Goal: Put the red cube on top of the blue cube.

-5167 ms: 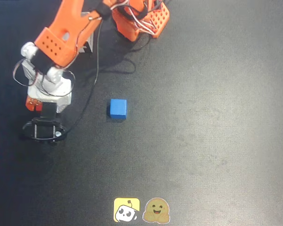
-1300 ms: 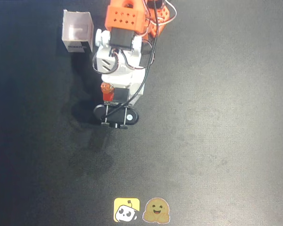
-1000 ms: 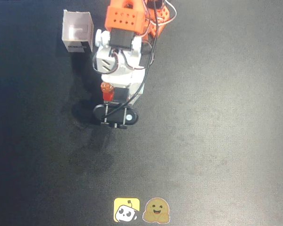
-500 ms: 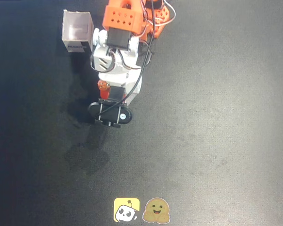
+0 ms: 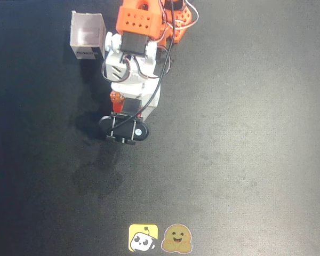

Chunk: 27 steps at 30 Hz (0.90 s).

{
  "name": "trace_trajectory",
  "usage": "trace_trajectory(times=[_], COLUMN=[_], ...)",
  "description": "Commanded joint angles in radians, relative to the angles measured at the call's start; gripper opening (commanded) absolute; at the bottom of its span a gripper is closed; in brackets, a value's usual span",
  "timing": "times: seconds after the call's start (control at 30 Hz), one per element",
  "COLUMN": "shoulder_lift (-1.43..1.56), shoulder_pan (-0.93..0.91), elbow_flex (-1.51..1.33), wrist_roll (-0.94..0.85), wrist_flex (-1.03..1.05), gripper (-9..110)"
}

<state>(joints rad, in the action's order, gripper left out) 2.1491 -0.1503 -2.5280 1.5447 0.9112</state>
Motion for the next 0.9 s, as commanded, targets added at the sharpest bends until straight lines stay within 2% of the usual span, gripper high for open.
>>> trace_trajectory(times=[0.0,0.4,0.6,0.87], shoulder_lift=[0.029,0.032,0.025,-0.034], shoulder_pan=[0.003,0.012,0.017,0.02], elbow_flex=[0.005,0.017,0.025,0.087], wrist_roll=[0.011,0.048,0.06,0.06], wrist_flex=[-0.017,-0.018,-0.029,-0.029], gripper=[13,14,21,21])
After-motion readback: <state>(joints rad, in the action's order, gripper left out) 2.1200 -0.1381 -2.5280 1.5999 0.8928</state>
